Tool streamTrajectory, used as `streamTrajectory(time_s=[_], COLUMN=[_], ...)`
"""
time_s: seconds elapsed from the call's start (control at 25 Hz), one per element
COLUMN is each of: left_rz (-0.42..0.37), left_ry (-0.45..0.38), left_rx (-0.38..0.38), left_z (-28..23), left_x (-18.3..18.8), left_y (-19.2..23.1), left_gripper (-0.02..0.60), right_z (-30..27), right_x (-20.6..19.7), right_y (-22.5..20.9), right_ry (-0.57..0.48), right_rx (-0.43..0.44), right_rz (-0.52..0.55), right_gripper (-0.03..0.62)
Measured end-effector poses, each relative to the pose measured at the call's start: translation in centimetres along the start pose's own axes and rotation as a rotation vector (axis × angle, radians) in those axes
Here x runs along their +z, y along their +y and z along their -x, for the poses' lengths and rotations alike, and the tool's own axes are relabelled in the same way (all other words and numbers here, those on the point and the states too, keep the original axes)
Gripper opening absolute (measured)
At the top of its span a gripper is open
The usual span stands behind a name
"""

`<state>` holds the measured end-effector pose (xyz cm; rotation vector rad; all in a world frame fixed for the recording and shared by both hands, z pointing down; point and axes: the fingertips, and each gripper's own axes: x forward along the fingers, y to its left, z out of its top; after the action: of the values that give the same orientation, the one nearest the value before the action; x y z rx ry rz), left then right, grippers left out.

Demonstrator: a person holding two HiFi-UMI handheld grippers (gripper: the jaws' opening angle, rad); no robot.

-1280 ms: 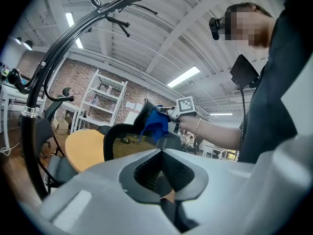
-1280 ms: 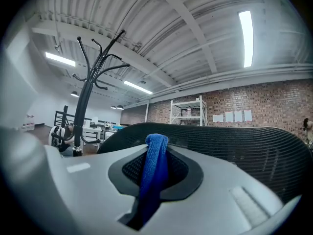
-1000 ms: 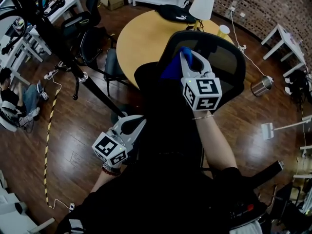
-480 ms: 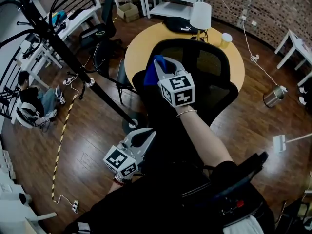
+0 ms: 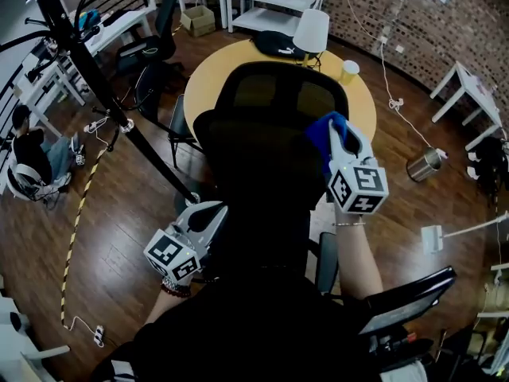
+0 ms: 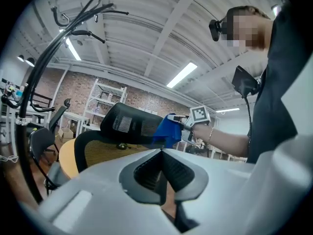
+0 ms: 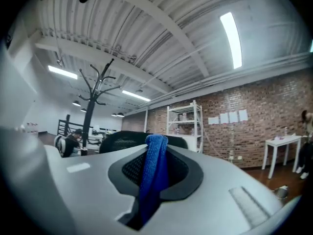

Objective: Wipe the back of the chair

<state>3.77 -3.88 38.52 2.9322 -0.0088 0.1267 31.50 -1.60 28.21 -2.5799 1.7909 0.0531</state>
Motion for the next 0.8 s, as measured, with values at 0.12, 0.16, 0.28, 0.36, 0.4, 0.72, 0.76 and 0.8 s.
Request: streamTrajectory(time_s=[0.12,0.16,0.28,0.36,0.4,0.72,0.76,0.8], left_rz=[-0.042,-0.065,-0.136,-0.152,-0.15,-0.151,-0.153,-0.158], left_ry=[-0.034,-0.057,-0.099,-0.105,-0.105,-0.1,-0.096,-0.091], left_rx=[-0.091,-0.132,-0.222,-0.244,-0.251,-0.261,-0.249,-0.239], left_z=[-1.0,-1.2,-2.1,-2.5,-2.6,-0.7,-0.4,-0.3], left_x=[1.1,1.6,2.7,2.9,3.0,3.1,3.1,3.1], left_y=[-1.5,-2.4,-4.3,-4.6,-4.7,-3.3,-2.7,-2.1], left_gripper=[0.006,0.006,0.006,0.007,0.008,0.006,0.006,0.008], right_z=[2.4,3.0,4.0,4.1,3.9,0.5,-0.1,-0.8], right_x=[-1.6,-2.2,-4.0,-4.8,-4.9,-4.0,-4.2,-4.2], right_y=[-3.6,-4.1,-4.1,-3.4,-3.1,-3.0,-3.1,-3.3], right_ry=[0.036,0.049,0.085,0.097,0.095,0.09,0.101,0.108], right_rx=[-0.108,-0.128,-0.16,-0.171,-0.179,-0.316,-0.324,-0.332], right_rz=[0.006,0.004,0.01,0.017,0.022,0.115,0.119,0.125], right_gripper=[0.038,0.038,0.038,0.038,0.038,0.038,0.038,0.038])
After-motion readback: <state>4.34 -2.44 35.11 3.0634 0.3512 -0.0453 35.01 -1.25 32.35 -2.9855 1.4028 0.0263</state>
